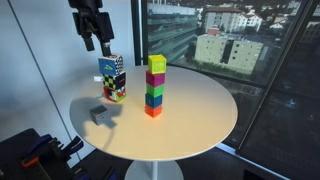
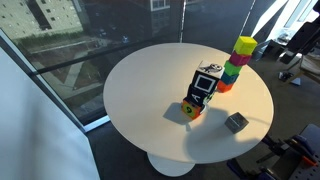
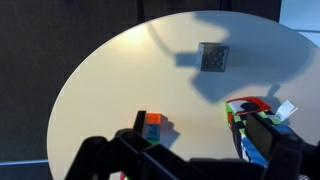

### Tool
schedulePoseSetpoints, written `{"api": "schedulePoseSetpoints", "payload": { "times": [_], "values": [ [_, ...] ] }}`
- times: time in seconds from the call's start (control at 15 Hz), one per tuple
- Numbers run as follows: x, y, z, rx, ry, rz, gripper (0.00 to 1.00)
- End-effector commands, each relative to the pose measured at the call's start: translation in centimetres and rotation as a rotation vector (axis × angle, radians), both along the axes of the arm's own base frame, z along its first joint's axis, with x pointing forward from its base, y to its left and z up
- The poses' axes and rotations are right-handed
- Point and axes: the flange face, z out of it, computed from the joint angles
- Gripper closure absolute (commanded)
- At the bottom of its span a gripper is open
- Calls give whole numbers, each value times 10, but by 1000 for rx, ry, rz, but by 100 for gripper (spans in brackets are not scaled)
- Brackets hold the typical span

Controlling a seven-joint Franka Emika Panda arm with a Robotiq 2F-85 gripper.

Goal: Pick up the light green block and put it on top of the mulberry pink block

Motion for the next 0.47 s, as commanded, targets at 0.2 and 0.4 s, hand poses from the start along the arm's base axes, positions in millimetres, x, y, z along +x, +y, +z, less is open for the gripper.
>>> {"api": "schedulePoseSetpoints", "payload": {
  "times": [0.2,0.4],
  "values": [
    [-1,0,0,0,2,-3,0],
    [-2,0,-1,0,3,-3,0]
  ]
}}
